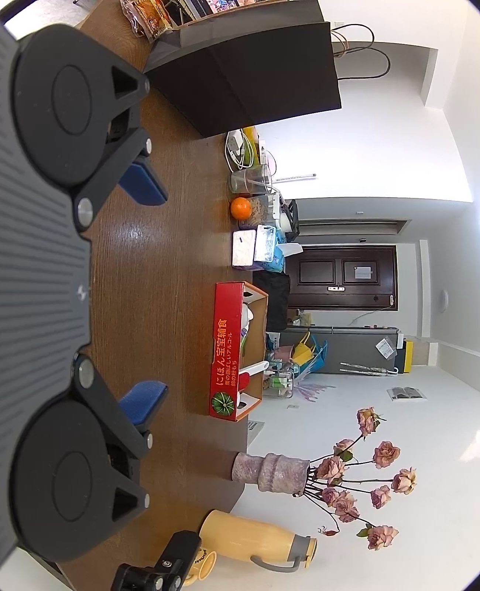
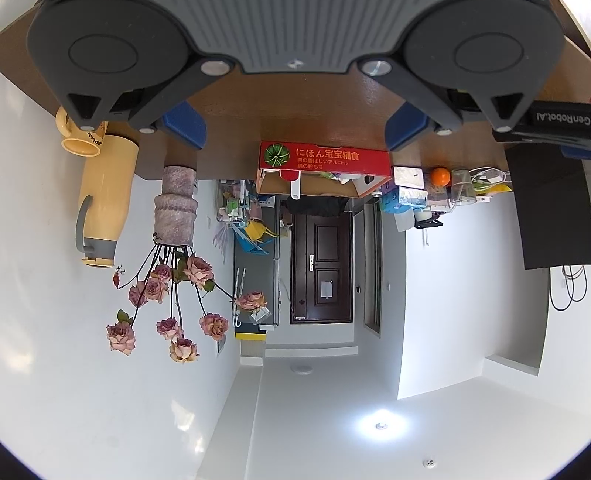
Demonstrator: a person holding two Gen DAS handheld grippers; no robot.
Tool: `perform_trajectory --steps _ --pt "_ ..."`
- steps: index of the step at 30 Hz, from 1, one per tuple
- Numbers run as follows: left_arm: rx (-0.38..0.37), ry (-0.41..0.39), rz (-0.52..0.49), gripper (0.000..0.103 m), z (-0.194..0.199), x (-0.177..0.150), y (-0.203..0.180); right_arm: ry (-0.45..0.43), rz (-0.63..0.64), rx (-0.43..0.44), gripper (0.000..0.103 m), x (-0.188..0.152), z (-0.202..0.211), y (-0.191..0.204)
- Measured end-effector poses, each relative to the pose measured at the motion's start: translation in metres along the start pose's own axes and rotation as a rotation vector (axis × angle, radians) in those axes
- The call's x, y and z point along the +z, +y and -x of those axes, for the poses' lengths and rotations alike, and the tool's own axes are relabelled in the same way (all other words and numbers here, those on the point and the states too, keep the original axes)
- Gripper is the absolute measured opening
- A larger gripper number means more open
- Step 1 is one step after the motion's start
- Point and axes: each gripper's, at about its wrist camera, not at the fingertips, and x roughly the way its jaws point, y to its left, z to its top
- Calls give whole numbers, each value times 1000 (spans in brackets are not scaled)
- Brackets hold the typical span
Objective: Organize rigid objects
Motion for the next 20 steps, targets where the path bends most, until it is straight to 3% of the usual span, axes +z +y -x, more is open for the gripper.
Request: perform_trajectory --steps 20 --pt "-15 14 19 103 -7 -2 5 25 3 -4 103 -7 -7 1"
